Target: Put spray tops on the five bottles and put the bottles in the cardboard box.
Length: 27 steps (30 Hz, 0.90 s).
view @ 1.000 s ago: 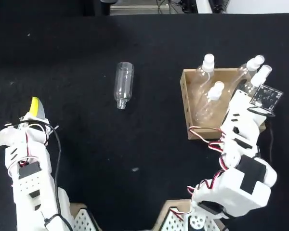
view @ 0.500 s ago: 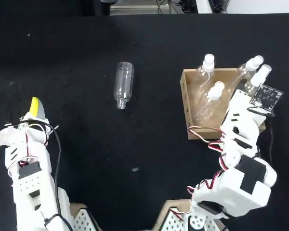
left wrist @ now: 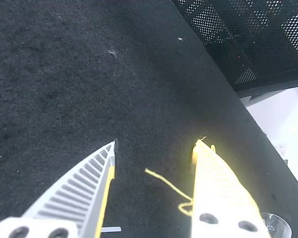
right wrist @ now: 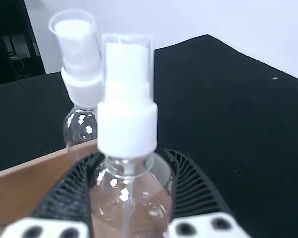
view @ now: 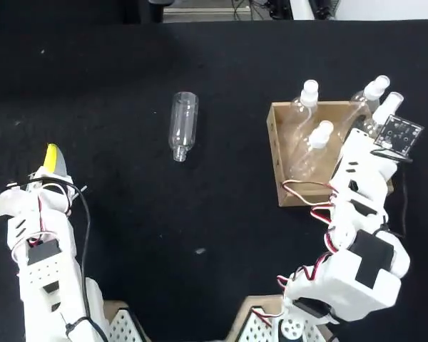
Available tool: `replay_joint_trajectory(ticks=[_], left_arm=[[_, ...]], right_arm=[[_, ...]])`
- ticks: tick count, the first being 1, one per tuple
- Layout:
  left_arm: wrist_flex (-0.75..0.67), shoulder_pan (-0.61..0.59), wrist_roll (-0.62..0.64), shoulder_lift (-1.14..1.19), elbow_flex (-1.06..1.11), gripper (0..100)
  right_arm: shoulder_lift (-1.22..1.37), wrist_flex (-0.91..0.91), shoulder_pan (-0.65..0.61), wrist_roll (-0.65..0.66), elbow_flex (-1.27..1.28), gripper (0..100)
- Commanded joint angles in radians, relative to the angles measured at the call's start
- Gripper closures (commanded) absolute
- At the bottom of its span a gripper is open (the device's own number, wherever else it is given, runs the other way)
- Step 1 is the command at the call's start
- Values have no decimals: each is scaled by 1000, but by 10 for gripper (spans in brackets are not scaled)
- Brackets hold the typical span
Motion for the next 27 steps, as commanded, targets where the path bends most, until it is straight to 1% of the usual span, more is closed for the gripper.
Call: replay_joint_trajectory(ticks=[1, 5, 7, 23, 27], left_arm=[[-25, 1, 5, -15, -50, 766], [-25, 1, 5, -15, -50, 766], [-25, 1, 5, -15, -50, 766], [-25, 1, 5, -15, -51, 766], [-25, 1, 5, -15, -51, 766]], right_arm=[[-5, 12, -9, 5, -44, 962], [-5, 14, -11, 2, -42, 848], [-7, 8, -11, 2, -31, 806], [-13, 9, -11, 2, -16, 795], [-13, 8, -11, 2, -12, 743]])
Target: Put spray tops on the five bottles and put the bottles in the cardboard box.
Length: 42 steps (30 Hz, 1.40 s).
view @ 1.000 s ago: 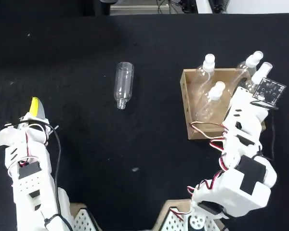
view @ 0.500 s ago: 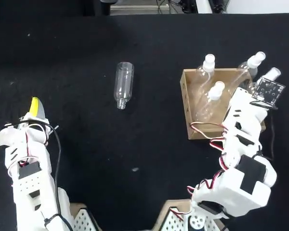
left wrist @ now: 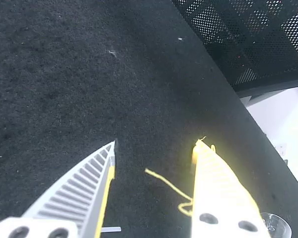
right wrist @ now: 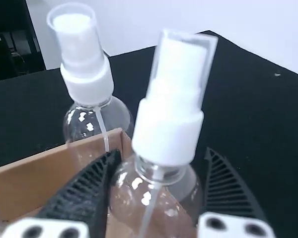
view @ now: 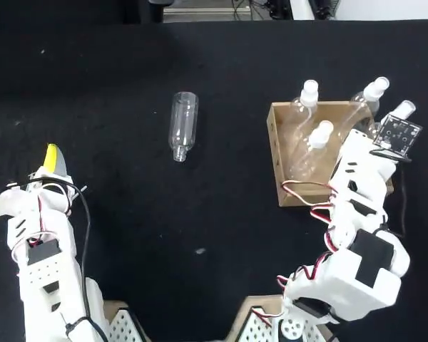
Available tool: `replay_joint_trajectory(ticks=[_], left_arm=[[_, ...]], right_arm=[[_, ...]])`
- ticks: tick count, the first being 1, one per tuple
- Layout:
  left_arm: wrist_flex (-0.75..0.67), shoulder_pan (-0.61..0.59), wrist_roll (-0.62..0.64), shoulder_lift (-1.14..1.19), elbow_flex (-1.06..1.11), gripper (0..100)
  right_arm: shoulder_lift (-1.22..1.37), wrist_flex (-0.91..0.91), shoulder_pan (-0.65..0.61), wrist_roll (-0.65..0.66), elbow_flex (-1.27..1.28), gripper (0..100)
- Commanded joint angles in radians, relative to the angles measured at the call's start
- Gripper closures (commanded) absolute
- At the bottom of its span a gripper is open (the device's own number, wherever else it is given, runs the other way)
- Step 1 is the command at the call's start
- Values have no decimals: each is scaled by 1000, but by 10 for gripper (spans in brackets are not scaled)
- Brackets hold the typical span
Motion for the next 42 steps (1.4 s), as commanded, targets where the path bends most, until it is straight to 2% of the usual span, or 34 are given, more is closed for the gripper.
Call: replay_joint_trajectory(ticks=[1, 5, 13, 23, 36, 42], left_arm=[[-25, 1, 5, -15, -51, 766], [-25, 1, 5, -15, -51, 766], [-25, 1, 5, -15, -53, 766], [-25, 1, 5, -15, -51, 766], [-25, 1, 5, -15, -51, 766], [-25, 1, 5, -15, -53, 766]], right_arm=[[-13, 3, -9, 3, -12, 724], [-13, 3, -9, 3, -12, 670], [-33, 5, -9, 3, -1, 669], [-225, 11, -54, 3, 113, 669], [-248, 8, -44, 3, 127, 669], [-372, 12, -43, 3, 173, 669]])
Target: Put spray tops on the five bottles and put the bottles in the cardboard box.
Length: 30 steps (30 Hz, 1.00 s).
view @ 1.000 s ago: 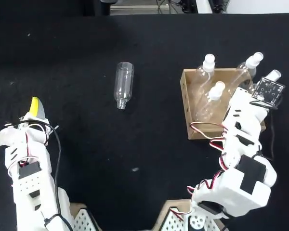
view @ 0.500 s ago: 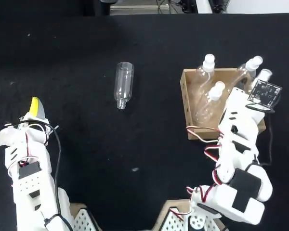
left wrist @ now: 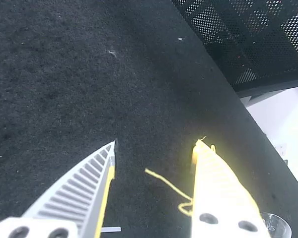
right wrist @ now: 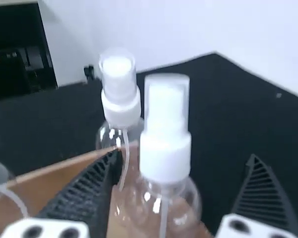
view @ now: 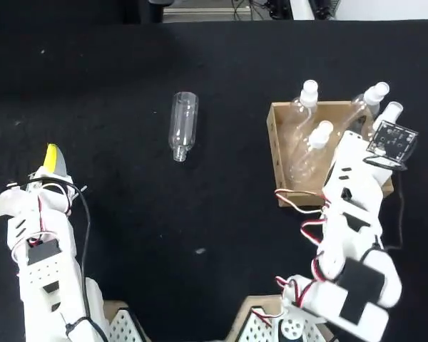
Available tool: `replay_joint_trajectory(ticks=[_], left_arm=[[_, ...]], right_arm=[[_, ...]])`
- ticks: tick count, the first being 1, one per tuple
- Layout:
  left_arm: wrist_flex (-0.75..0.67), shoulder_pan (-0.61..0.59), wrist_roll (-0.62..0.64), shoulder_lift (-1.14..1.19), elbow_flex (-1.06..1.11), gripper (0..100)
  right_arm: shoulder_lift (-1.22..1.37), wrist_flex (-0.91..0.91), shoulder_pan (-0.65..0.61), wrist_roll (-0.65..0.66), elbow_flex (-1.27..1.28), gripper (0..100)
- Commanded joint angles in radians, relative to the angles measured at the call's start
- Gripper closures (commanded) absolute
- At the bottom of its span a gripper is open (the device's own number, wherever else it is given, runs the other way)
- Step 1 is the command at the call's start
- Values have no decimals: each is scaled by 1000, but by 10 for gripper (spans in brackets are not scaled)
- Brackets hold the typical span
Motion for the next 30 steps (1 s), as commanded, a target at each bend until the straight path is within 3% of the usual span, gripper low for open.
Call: replay_joint_trajectory(ticks=[1, 4, 12, 17, 25, 30], left_arm=[[-25, 1, 5, -15, -53, 766], [-25, 1, 5, -15, -53, 766], [-25, 1, 5, -15, -53, 766], [-25, 1, 5, -15, -51, 766], [-25, 2, 5, -15, -50, 766], [-25, 2, 5, -15, -50, 766]], right_arm=[[-133, 6, -11, 5, 12, 669], [-209, 64, -14, 8, 10, 670], [-427, 555, -11, 6, -220, 670], [-464, 741, -12, 11, -420, 670], [-466, 796, -2, 5, -550, 670], [-509, 810, 106, 12, -506, 670]])
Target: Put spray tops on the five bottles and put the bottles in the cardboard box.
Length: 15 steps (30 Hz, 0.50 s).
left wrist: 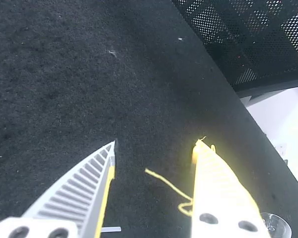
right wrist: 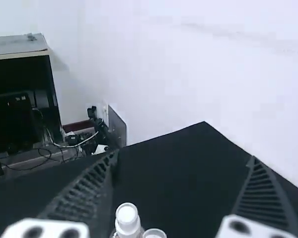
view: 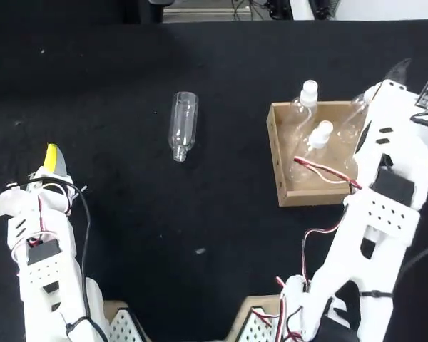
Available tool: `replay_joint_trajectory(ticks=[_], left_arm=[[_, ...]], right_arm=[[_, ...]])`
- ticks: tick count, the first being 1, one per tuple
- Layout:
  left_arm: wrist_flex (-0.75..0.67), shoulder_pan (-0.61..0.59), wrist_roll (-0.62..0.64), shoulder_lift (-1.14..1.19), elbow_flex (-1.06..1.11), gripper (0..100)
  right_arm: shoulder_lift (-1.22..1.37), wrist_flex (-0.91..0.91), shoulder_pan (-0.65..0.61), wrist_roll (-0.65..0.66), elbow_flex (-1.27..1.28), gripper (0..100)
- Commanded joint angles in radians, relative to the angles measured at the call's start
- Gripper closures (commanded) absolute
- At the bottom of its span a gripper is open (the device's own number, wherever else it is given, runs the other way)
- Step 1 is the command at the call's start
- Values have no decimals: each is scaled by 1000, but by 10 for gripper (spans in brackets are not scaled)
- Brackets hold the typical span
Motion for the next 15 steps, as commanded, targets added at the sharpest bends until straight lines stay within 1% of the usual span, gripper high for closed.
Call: replay_joint_trajectory(ticks=[1, 3, 6, 9, 12, 13, 15], left_arm=[[-25, 2, 5, -15, -50, 766], [-25, 2, 5, -15, -50, 766], [-25, 2, 5, -15, -53, 766], [-25, 2, 5, -15, -51, 766], [-25, 2, 5, -15, -50, 766], [-25, 2, 5, -15, -50, 766], [-25, 2, 5, -15, -50, 766]], right_arm=[[-111, 37, 140, 8, -28, 670], [-183, 133, 198, 5, -31, 670], [-280, 325, 198, 12, -27, 670], [-341, 486, 175, 78, -31, 679], [-400, 634, 167, 124, -28, 765], [-412, 666, 155, 135, -27, 802], [-424, 715, 124, 198, -24, 854]])
